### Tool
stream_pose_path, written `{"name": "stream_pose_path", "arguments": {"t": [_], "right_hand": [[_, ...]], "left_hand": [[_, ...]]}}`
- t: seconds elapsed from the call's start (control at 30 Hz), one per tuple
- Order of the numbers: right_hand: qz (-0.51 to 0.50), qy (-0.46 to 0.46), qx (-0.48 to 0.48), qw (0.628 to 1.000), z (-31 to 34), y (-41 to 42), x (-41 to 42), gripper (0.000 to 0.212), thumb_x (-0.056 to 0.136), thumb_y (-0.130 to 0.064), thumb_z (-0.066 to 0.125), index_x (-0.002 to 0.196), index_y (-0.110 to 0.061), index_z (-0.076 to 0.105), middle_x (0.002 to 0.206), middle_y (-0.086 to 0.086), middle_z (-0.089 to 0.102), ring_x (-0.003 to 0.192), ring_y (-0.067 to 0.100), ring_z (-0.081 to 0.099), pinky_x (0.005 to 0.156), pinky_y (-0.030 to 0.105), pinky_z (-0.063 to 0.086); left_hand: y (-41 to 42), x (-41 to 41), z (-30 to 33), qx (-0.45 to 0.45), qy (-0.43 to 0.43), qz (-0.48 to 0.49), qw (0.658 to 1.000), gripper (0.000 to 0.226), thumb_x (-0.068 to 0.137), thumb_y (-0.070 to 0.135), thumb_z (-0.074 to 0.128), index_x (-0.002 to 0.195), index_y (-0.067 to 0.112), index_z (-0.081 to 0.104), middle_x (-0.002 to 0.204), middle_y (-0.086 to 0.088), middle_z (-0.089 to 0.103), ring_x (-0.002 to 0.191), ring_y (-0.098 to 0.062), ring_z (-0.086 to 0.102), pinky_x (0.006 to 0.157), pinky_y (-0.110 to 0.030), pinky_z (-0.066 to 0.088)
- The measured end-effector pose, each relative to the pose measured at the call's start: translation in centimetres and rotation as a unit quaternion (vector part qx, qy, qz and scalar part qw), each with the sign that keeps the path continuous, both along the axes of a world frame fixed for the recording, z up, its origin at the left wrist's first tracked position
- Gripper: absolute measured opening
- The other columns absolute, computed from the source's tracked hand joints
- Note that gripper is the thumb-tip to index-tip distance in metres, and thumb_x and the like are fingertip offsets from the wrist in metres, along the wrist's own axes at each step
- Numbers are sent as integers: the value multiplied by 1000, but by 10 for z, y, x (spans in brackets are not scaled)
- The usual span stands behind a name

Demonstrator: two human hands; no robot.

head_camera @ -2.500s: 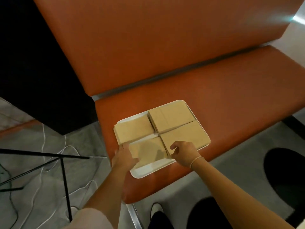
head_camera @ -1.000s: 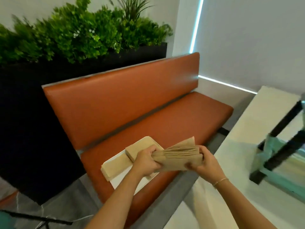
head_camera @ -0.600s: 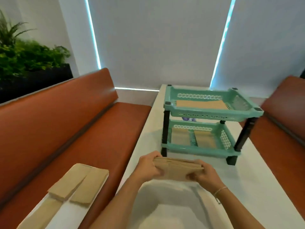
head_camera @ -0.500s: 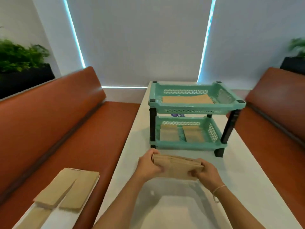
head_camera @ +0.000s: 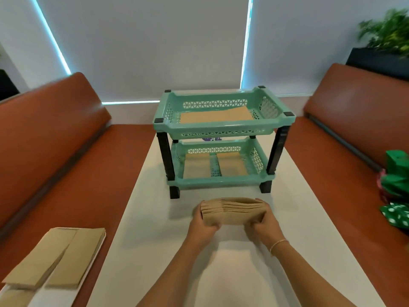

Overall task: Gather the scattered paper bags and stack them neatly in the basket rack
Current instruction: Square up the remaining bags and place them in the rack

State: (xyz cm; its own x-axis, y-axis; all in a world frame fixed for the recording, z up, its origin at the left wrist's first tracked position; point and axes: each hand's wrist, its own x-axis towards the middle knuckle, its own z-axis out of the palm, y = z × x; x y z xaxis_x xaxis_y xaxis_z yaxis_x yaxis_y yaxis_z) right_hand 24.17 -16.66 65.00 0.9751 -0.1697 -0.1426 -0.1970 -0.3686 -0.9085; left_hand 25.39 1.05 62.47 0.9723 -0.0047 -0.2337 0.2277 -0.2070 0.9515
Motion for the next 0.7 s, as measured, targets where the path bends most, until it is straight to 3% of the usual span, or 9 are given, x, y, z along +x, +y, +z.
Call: {"name": "stream_pose_path", "arguments": {"t": [0.2,0.33,0.47,0.53,0.63,0.7], "right_hand": [[-14,16,-15,1000,-4,-6,5,50,79,14,47,124,-8,48,105,4,56,99,20,52,85,28,41],[-11,42,-32,999,-6,-11,-1,37,83,8,52,114,-12,52,100,3,56,91,19,51,75,26,40],[55,15,-101,993,13,-25,4,31,86,1,55,114,-11,58,100,1,57,95,20,53,79,21,36],[86,-23,-139,986,32,-33,8,26,87,3,53,107,-13,60,99,1,59,92,19,52,73,19,34],[139,-64,-178,972,66,-32,14,23,88,0,53,106,-12,60,97,0,59,92,19,53,74,20,34],[190,-89,-205,956,84,-21,15,25,87,-2,56,109,-13,61,99,-1,59,92,13,51,75,19,34]], "left_hand": [[-5,-3,2,10,13,10,1000,74,79,5,71,141,17,32,132,-5,53,119,-20,52,101,-35,45],[-6,-10,7,43,-2,10,999,63,82,13,71,136,18,40,128,0,54,116,-17,52,93,-25,43],[4,-8,24,59,-24,6,998,50,73,18,79,114,24,53,114,1,62,102,-16,59,86,-29,51],[9,-2,37,96,-47,-18,994,43,69,20,81,102,29,55,105,5,64,97,-15,61,85,-33,54],[3,4,60,138,-72,-85,984,45,69,19,80,107,32,57,105,10,62,99,-11,60,90,-32,51],[-9,5,69,165,-86,-112,976,43,70,19,77,109,28,60,101,10,65,94,-10,61,83,-28,51]]}}
